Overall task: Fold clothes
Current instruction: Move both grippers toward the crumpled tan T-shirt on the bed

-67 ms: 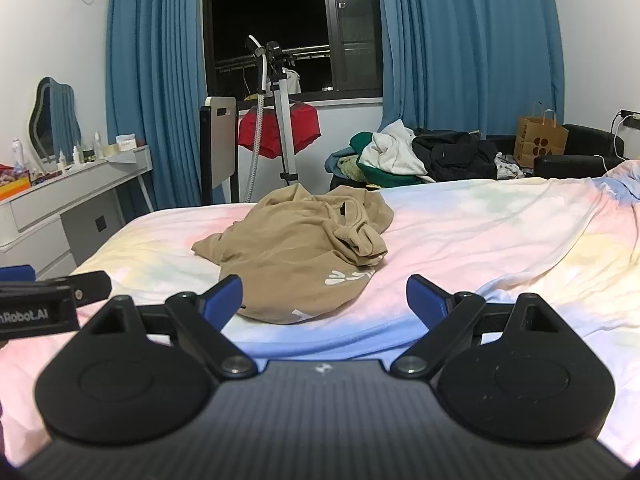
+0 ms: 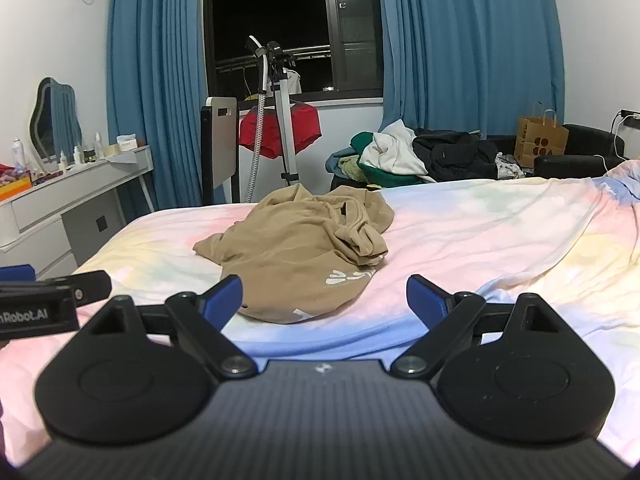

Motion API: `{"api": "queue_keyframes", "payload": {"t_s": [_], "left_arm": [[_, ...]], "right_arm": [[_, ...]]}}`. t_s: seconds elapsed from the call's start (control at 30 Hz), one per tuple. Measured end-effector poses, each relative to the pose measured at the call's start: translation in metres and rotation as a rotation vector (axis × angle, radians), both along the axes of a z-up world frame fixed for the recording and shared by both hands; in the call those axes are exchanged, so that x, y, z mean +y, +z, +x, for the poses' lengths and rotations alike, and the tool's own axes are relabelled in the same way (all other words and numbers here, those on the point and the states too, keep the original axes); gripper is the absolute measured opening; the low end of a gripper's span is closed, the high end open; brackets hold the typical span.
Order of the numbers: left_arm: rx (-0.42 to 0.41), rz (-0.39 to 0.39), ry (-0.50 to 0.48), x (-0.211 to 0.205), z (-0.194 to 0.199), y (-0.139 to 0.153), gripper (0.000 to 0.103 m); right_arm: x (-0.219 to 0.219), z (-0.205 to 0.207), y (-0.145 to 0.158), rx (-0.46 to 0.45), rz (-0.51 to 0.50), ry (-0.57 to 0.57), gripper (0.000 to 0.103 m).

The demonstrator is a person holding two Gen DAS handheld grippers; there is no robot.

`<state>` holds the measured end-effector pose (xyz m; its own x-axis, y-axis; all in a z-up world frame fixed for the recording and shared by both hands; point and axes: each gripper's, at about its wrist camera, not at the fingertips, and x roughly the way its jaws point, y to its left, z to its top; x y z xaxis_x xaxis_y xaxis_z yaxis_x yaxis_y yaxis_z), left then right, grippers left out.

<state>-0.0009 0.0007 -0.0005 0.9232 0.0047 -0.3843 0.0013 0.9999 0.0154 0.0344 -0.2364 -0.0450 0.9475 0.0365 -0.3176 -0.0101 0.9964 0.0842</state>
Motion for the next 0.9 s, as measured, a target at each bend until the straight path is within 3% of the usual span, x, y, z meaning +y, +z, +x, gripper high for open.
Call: {"api": "queue_keyframes", "payload": {"t_s": [0.9], "left_arm": [[-0.009,-0.088,0.004,0.012,0.0,-0.01,0.103]], "right_arm": [[-0.011,-0.007,0.012,-0.046,0.04,0.004,0.09]]}}
